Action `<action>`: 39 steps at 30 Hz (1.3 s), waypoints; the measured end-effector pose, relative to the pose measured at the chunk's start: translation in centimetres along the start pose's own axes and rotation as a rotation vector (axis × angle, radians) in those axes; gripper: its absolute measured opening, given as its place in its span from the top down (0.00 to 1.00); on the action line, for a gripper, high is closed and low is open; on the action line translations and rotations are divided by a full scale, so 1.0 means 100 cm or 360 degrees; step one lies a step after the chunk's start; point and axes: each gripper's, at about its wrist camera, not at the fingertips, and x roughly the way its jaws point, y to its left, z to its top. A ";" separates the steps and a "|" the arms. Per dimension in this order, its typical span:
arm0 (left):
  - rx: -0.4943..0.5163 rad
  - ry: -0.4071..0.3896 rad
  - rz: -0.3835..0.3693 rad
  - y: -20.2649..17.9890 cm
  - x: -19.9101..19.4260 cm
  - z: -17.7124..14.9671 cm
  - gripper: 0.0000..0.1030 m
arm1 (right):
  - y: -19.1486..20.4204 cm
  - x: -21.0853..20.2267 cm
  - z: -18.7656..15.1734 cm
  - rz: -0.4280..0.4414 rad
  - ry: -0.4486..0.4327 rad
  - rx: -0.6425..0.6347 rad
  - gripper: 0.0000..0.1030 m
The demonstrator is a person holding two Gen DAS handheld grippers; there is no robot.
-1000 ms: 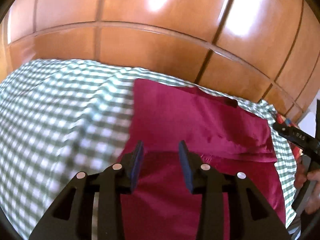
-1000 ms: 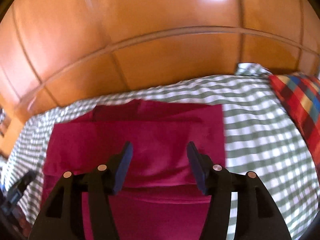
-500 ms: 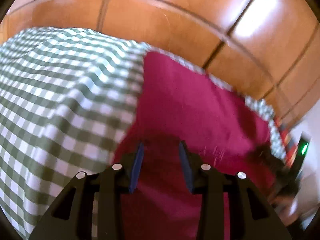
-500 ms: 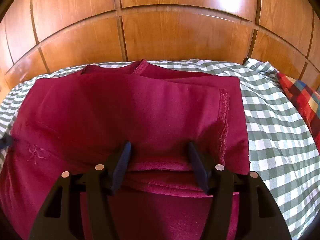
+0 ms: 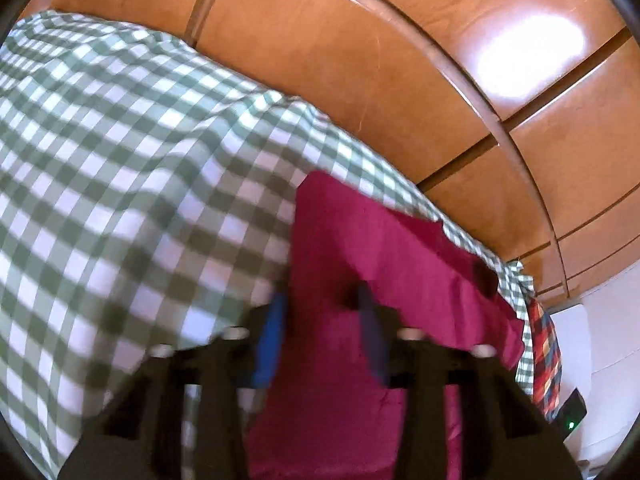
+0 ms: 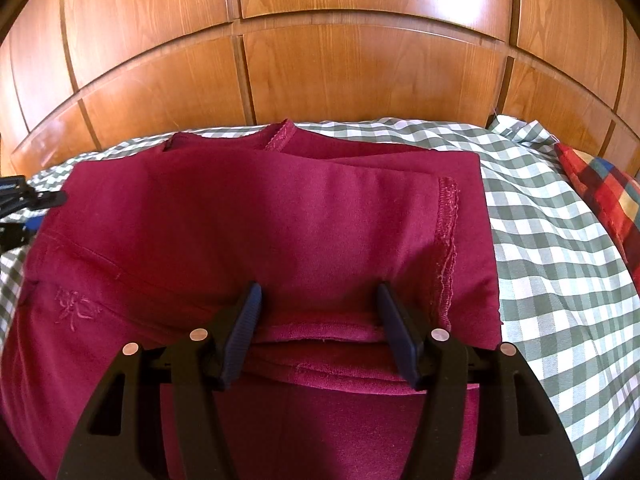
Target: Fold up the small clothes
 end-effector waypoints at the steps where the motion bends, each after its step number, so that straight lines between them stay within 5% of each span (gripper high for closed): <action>1: 0.0038 -0.0040 0.0038 -0.005 -0.002 -0.002 0.80 | 0.001 0.000 0.000 -0.0002 -0.0001 0.0001 0.42; 6: 0.0254 -0.0117 0.0401 -0.018 0.016 -0.018 0.79 | 0.002 0.002 0.000 -0.0010 -0.0007 -0.0002 0.42; 12: 0.0373 -0.0171 0.0599 -0.028 0.020 -0.027 0.66 | 0.001 0.002 0.000 -0.0010 -0.0009 -0.0002 0.42; 15: 0.0406 -0.0313 0.0719 -0.042 -0.005 -0.032 0.66 | 0.002 0.002 0.000 -0.0010 -0.0010 -0.0001 0.42; 18: 0.0479 -0.0407 0.0640 -0.057 -0.028 -0.049 0.68 | 0.001 0.002 0.000 -0.0009 -0.0010 -0.0001 0.41; 23: 0.0667 -0.0263 0.0702 -0.063 0.004 -0.076 0.66 | 0.001 0.002 0.000 -0.0008 -0.0011 -0.0001 0.41; 33: 0.0643 -0.0248 0.0745 -0.067 -0.002 -0.071 0.65 | 0.001 0.002 0.000 -0.0004 -0.0012 0.0011 0.41; 39: 0.0568 -0.0233 0.0620 -0.056 -0.043 -0.102 0.59 | 0.001 0.003 0.000 -0.0009 -0.0010 0.0012 0.41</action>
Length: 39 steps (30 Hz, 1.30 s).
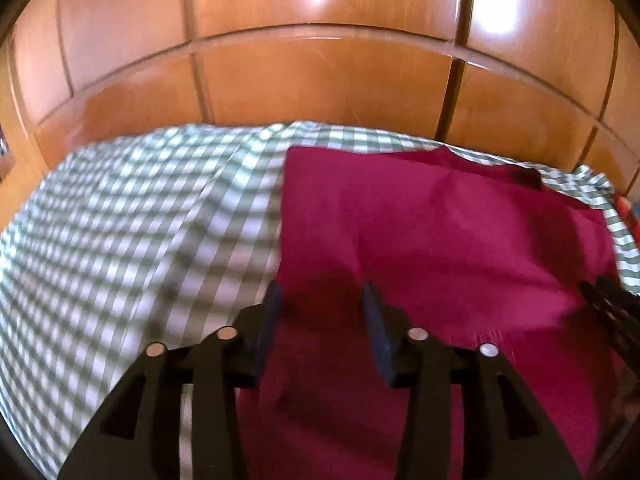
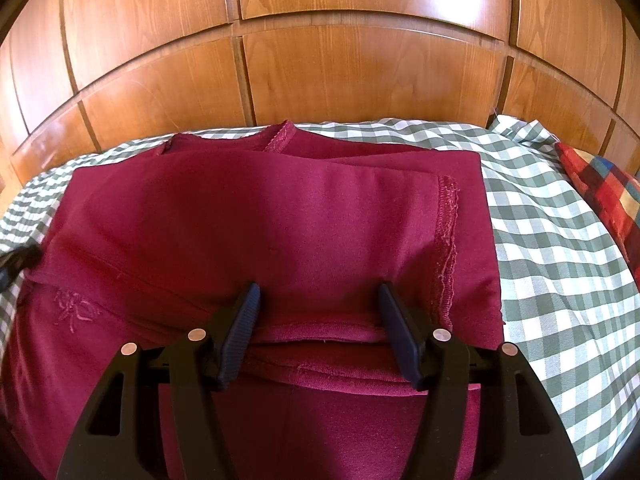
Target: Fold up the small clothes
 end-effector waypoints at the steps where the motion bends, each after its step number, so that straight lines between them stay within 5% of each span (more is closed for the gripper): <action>1: -0.0018 0.0012 -0.0017 0.005 -0.006 -0.008 0.59 | 0.000 0.000 0.000 -0.0004 0.0001 -0.0003 0.41; 9: -0.0025 0.0103 -0.0049 0.044 -0.054 -0.077 0.59 | 0.010 -0.011 0.004 -0.0127 0.0070 -0.0072 0.32; 14: 0.0026 0.0136 -0.0134 0.058 -0.083 -0.112 0.59 | -0.007 -0.046 -0.006 -0.0010 0.0129 0.0061 0.26; 19: 0.0068 0.0160 -0.0148 0.060 -0.098 -0.142 0.55 | -0.038 -0.087 -0.045 -0.0007 0.0162 0.0141 0.26; 24: 0.0076 0.0167 -0.0171 0.057 -0.114 -0.160 0.55 | -0.066 -0.114 -0.105 0.0078 0.0358 0.0262 0.27; 29: 0.0152 0.0232 -0.0148 0.048 -0.132 -0.179 0.56 | -0.063 -0.151 -0.149 0.0230 0.0480 0.0273 0.43; 36: 0.0142 0.0284 -0.0230 0.048 -0.149 -0.180 0.94 | -0.050 -0.172 -0.169 0.0308 0.0617 0.0218 0.73; 37: 0.0109 0.0279 -0.0278 0.049 -0.152 -0.174 0.94 | -0.051 -0.173 -0.165 0.0330 0.0616 0.0229 0.86; 39: 0.0026 0.0259 -0.0378 0.055 -0.158 -0.163 0.94 | -0.053 -0.179 -0.155 0.0426 0.0569 0.0275 0.90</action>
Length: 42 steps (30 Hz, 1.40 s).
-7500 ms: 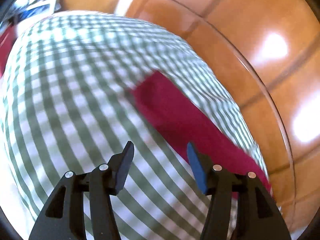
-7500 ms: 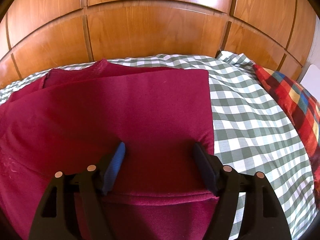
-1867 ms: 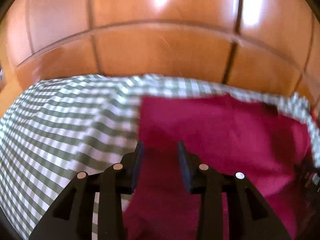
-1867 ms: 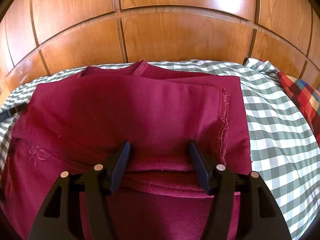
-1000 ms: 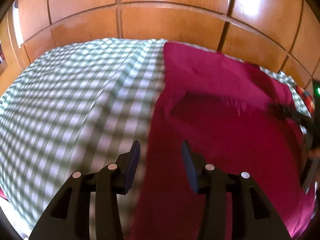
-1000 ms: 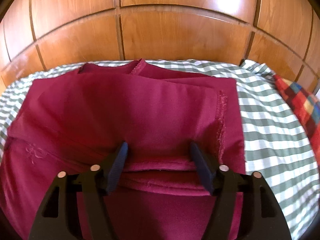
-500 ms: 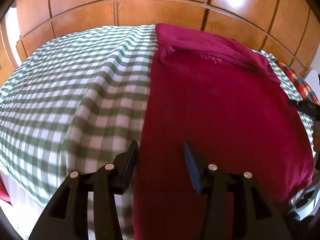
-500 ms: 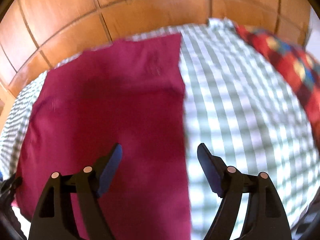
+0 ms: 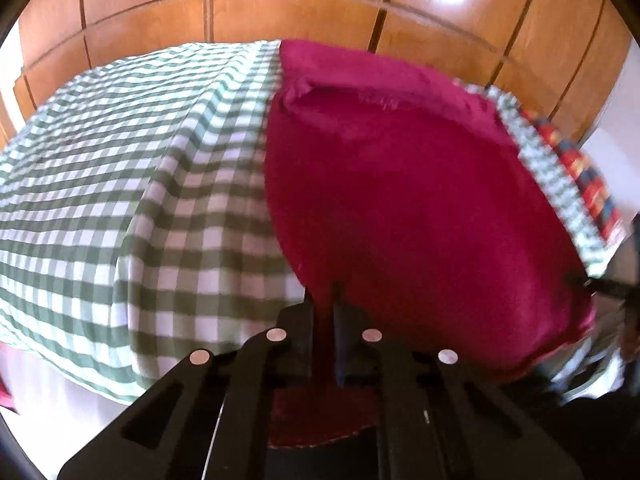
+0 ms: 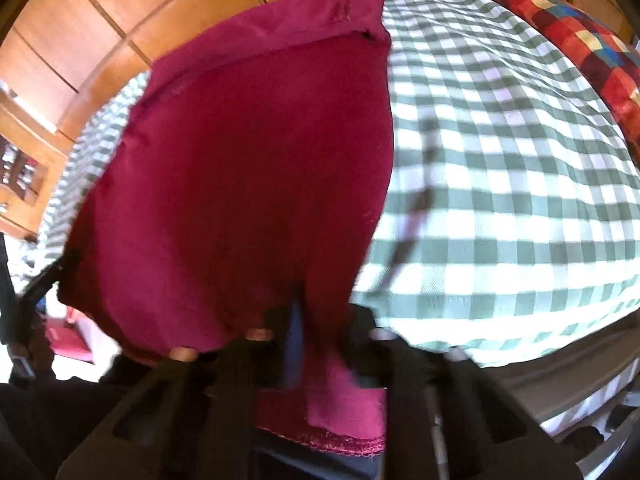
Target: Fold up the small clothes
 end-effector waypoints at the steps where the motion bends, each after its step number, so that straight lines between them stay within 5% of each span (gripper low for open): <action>1: -0.0031 -0.0010 -0.0044 0.002 -0.003 0.004 0.94 | 0.000 -0.005 0.004 0.0032 -0.0028 0.0002 0.90; 9: -0.0221 -0.0113 -0.0293 0.013 0.000 0.053 0.94 | -0.002 -0.014 0.064 0.0263 -0.0251 0.0143 0.90; 18: -0.0408 -0.0084 -0.0283 0.029 0.069 0.145 0.92 | -0.032 0.045 0.143 0.0133 -0.0249 0.0388 0.90; 20: -0.0432 -0.0083 -0.0221 0.029 0.081 0.161 0.84 | -0.037 0.054 0.151 0.0152 -0.0227 0.0416 0.89; 21: -0.0447 -0.0086 -0.0206 0.032 0.085 0.168 0.66 | -0.038 0.057 0.155 0.0181 -0.0217 0.0428 0.86; 22: -0.0475 -0.0106 -0.0206 0.036 0.087 0.175 0.48 | -0.038 0.057 0.157 0.0217 -0.0210 0.0433 0.77; 23: -0.0514 -0.0141 -0.0209 0.042 0.086 0.179 0.44 | -0.038 0.055 0.158 0.0269 -0.0211 0.0438 0.60; 25: -0.0574 -0.0179 -0.0228 0.054 0.082 0.180 0.40 | -0.039 0.045 0.156 0.0367 -0.0249 0.0453 0.35; 29: -0.0579 -0.0161 -0.0188 0.075 0.080 0.158 0.40 | -0.050 0.013 0.139 0.0368 -0.0366 0.0465 0.22; 37: -0.0515 -0.0106 -0.0245 0.088 0.070 0.084 0.39 | -0.069 0.005 0.080 0.0107 -0.0307 0.0382 0.21; 42: -0.0388 -0.0098 -0.0149 0.072 0.077 0.084 0.38 | -0.049 0.026 0.081 -0.0041 -0.0297 0.0225 0.24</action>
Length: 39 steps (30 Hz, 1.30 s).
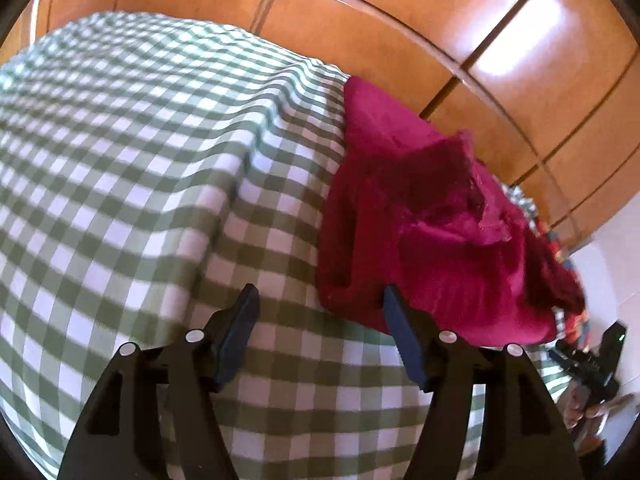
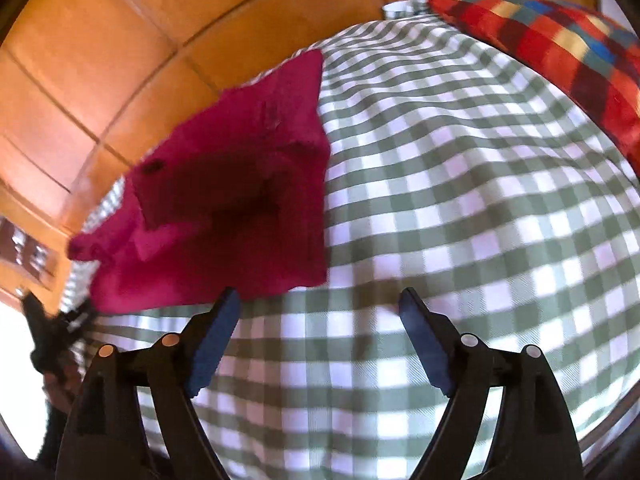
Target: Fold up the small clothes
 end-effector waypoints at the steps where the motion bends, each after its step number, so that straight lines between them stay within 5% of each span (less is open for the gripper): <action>1: 0.0038 0.0000 0.0023 -0.006 0.004 0.004 0.38 | 0.002 0.005 0.004 0.0007 -0.0012 0.0003 0.28; 3: 0.0084 0.0016 0.0056 -0.015 0.013 0.011 0.40 | 0.008 0.014 0.013 0.0043 -0.0011 -0.0001 0.44; 4: 0.0108 0.0032 0.0056 -0.020 0.018 0.013 0.51 | 0.013 0.021 0.016 0.0046 0.0019 -0.0026 0.59; 7: 0.0196 0.0098 0.0138 -0.033 0.030 0.016 0.77 | 0.023 0.029 0.018 -0.0012 0.0057 -0.0109 0.72; 13: 0.0201 0.0118 0.0045 -0.029 0.009 0.011 0.89 | 0.022 0.006 0.008 0.0080 0.0069 -0.0062 0.79; 20: 0.0214 0.0221 -0.0018 -0.016 -0.027 -0.036 0.90 | 0.023 -0.024 -0.032 0.0068 0.0192 -0.0138 0.80; 26: 0.0243 0.0265 -0.0009 -0.009 -0.054 -0.076 0.85 | 0.029 -0.039 -0.056 -0.0081 0.0237 -0.0288 0.74; 27: 0.0256 0.0245 0.0011 -0.010 -0.057 -0.075 0.78 | 0.033 -0.040 -0.054 -0.0134 0.0204 -0.0347 0.71; 29: 0.0261 0.0184 0.0049 -0.010 -0.059 -0.069 0.71 | 0.042 -0.040 -0.048 -0.0219 0.0135 -0.0448 0.42; 30: 0.0269 0.0156 0.0057 -0.011 -0.058 -0.062 0.65 | 0.049 -0.041 -0.046 -0.0271 0.0086 -0.0525 0.36; 36: 0.0434 0.0050 0.0091 -0.031 -0.043 -0.022 0.46 | 0.085 -0.036 -0.030 -0.0308 -0.0014 -0.0883 0.34; 39: 0.0483 0.0036 0.0087 -0.042 -0.026 -0.003 0.45 | 0.086 -0.030 -0.003 -0.0227 -0.0043 -0.0746 0.40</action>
